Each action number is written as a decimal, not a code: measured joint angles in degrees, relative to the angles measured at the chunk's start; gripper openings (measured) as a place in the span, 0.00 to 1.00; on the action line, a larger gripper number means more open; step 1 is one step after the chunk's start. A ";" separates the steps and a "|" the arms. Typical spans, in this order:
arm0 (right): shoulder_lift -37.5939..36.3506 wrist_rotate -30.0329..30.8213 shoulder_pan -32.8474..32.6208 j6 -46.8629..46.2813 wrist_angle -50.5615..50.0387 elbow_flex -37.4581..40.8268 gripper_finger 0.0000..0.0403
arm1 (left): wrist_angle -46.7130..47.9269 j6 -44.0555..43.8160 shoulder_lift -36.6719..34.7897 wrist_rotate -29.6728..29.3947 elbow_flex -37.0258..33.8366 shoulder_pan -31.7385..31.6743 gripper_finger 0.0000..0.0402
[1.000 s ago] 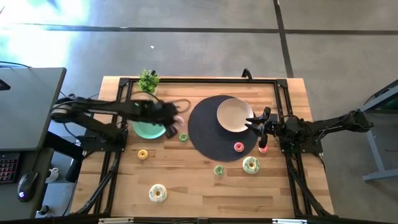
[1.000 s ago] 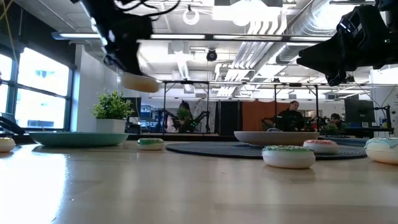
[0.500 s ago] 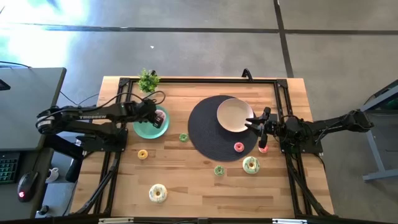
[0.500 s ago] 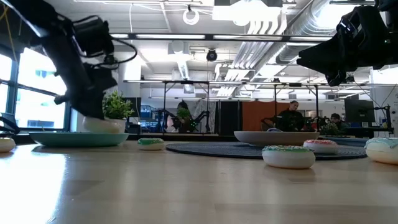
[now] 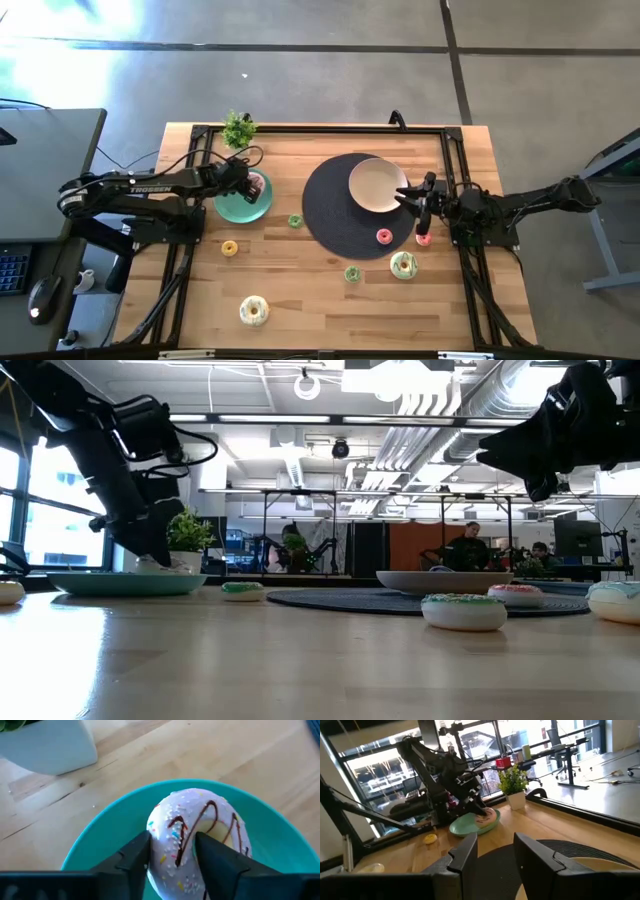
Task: Pick & Place donuts
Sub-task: Put the pink donut into the green plate, then put the blue donut into the green plate
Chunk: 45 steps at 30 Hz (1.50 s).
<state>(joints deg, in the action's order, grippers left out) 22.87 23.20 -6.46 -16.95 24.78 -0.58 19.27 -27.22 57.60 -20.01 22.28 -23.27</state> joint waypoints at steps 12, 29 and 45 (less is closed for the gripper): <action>5.25 -9.23 -0.04 9.22 10.40 -6.59 0.31 | 5.38 7.76 -0.02 -1.40 10.04 0.02 0.55; 44.59 -21.93 -11.38 -14.67 -62.13 -48.86 0.31 | 4.84 16.92 -0.07 16.18 19.12 10.58 0.55; 63.30 -29.87 -15.32 -18.77 -73.43 -50.15 0.31 | 4.90 16.48 -0.04 16.46 19.12 13.68 0.55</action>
<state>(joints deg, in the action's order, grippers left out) 86.17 -6.66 -21.78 -35.73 -48.64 -50.74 24.16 -10.74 57.56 -3.55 41.41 -9.58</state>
